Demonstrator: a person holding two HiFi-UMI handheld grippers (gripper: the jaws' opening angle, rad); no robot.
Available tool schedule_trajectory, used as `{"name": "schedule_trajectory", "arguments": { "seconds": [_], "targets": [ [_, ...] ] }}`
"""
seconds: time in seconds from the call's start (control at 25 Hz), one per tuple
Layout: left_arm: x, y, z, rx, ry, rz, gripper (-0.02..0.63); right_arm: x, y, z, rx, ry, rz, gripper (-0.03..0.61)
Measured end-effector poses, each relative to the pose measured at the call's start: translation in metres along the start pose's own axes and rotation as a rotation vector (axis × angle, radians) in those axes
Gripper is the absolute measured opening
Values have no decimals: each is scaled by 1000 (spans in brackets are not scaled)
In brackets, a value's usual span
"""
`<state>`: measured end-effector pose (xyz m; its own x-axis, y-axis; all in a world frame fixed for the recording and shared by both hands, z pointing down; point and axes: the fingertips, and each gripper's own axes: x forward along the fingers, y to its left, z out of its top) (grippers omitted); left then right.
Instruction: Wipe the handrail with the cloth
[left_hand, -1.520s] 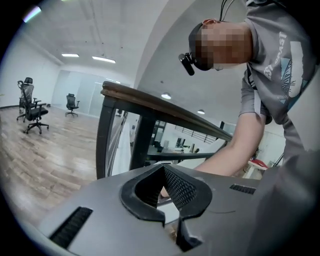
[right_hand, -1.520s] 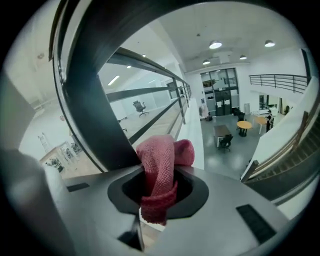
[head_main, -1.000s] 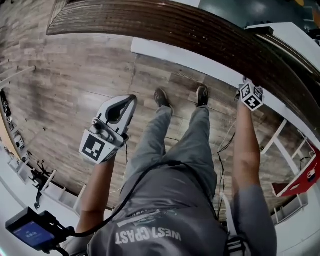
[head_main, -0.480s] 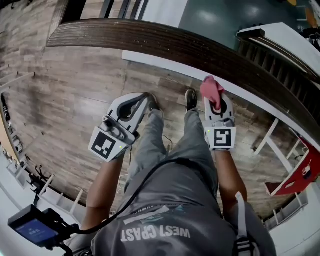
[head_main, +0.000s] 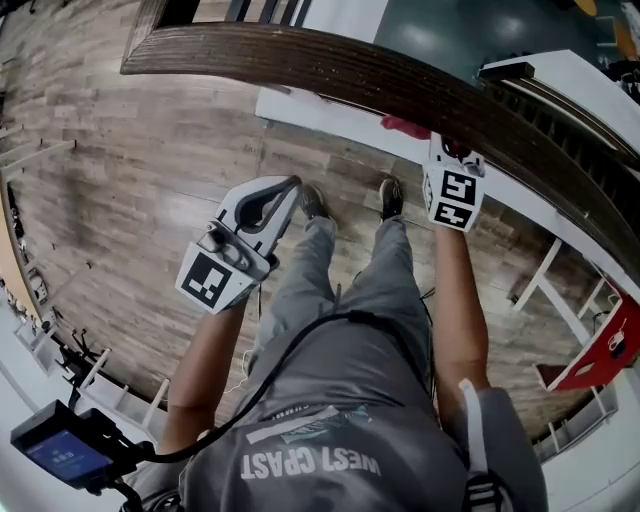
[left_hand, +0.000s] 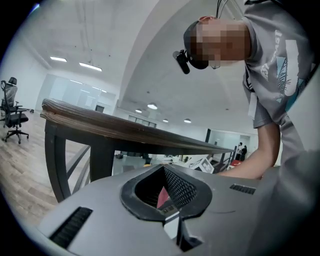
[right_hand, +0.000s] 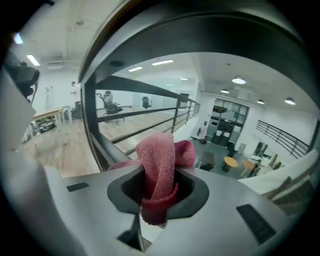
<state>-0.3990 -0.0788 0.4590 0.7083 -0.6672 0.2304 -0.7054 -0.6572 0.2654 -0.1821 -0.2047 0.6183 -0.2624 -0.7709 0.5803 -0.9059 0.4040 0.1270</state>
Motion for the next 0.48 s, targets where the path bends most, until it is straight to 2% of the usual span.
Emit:
{"name": "schedule_trajectory", "arguments": {
  "seconds": [0.24,0.28,0.32,0.36,0.4,0.48],
  "targets": [
    [8,-34,12,32,7,-58,0,-128,-234,-109,153,148,-464,60],
    [11,-38,13,35,8,-64,0,-142,-258,-119,166,178,-525,58],
    [15,-42,14,37,11,-69,0,-147,-269,-119,159,190,-550,60],
    [20,-46,15,39,14,-73,0,-143,-262,-108,128,174,-528,60],
    [27,-51,15,40,17,-77,0,-128,-239,-90,77,136,-460,60],
    [48,-62,16,42,23,-77,0,-81,-156,-47,-41,52,-231,60]
  ]
}}
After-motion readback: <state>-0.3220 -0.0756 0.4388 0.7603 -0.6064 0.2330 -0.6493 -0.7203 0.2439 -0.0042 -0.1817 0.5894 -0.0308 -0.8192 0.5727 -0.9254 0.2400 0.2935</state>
